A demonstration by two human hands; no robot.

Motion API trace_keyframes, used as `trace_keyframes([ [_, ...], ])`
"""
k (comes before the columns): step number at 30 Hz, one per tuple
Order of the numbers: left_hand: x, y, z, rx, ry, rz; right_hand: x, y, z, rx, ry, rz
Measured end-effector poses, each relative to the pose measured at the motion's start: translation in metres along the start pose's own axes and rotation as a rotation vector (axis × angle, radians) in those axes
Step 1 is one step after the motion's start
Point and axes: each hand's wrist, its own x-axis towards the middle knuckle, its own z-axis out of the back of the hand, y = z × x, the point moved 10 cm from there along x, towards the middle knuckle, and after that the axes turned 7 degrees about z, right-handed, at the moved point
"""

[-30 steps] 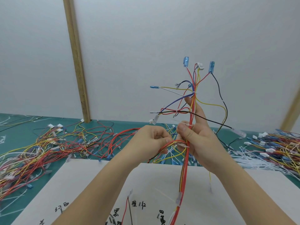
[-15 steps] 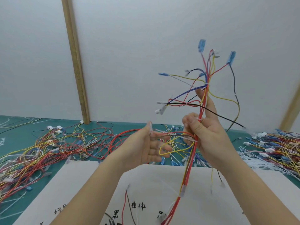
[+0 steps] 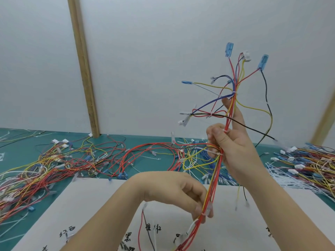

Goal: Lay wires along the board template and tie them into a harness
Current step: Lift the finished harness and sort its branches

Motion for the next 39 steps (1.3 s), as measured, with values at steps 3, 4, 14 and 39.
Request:
trace_keyframes([
  [3,0.004,0.004,0.0,0.052,-0.039,0.047,0.0,-0.001,0.002,-0.009,-0.006,-0.009],
  [4,0.006,0.006,0.002,0.078,-0.071,0.063,-0.001,-0.001,0.001,-0.012,0.0,-0.015],
  [14,0.015,0.021,0.012,0.257,-0.248,0.136,-0.004,-0.004,-0.009,-0.048,0.054,-0.039],
  [39,-0.026,-0.023,0.079,-1.043,-0.365,-0.636,-0.031,-0.049,-0.026,-0.245,0.183,-0.531],
])
